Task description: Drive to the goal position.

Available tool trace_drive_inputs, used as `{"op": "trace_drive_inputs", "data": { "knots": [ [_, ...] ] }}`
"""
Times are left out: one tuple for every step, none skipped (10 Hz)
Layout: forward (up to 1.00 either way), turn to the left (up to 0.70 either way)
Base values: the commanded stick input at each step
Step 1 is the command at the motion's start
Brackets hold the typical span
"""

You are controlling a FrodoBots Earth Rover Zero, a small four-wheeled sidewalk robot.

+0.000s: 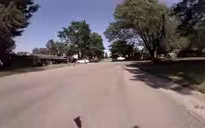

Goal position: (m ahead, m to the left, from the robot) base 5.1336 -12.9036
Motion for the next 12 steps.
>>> {"op": "trace_drive_inputs", "data": {
  "knots": [
    [0.50, -0.10],
    [0.50, 0.00],
    [0.50, 0.00],
    [0.50, 0.00],
    [0.50, 0.00],
    [0.50, 0.00],
    [0.50, 0.00],
    [0.50, 0.00],
    [0.50, 0.00],
    [0.50, 0.00],
    [0.50, 0.00],
    [0.50, 0.00]
  ]
}}
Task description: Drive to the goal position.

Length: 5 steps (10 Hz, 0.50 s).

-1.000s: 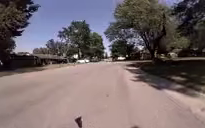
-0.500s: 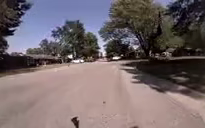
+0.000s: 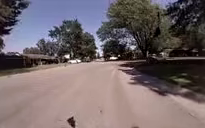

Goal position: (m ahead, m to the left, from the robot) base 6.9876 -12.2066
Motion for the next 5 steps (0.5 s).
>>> {"op": "trace_drive_inputs", "data": {
  "knots": [
    [0.50, 0.00],
    [0.50, 0.00],
    [0.50, 0.00],
    [0.50, 0.00],
    [0.50, 0.00]
  ]
}}
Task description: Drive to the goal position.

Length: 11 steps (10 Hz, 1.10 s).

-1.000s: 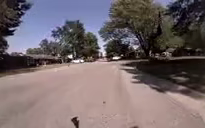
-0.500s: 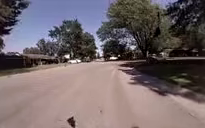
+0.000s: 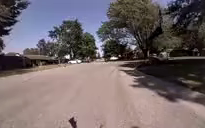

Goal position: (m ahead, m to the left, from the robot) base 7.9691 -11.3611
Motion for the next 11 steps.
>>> {"op": "trace_drive_inputs", "data": {
  "knots": [
    [0.50, 0.00],
    [0.50, 0.00],
    [0.50, 0.00],
    [0.50, 0.00],
    [0.50, 0.00],
    [0.50, 0.00],
    [0.50, 0.00],
    [0.50, 0.00],
    [0.50, 0.00],
    [0.50, 0.00],
    [0.50, 0.00]
  ]
}}
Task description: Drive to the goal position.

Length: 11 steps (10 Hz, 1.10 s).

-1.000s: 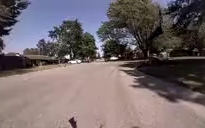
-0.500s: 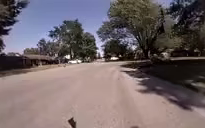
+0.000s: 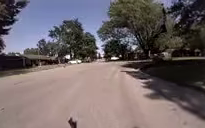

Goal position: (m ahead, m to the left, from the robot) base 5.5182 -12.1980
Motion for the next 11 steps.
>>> {"op": "trace_drive_inputs", "data": {
  "knots": [
    [0.50, 0.00],
    [0.50, 0.00],
    [0.50, 0.00],
    [0.50, 0.00],
    [0.50, 0.00],
    [0.50, 0.00],
    [0.50, 0.00],
    [0.50, 0.00],
    [0.50, 0.00],
    [0.50, 0.00],
    [0.50, 0.00]
  ]
}}
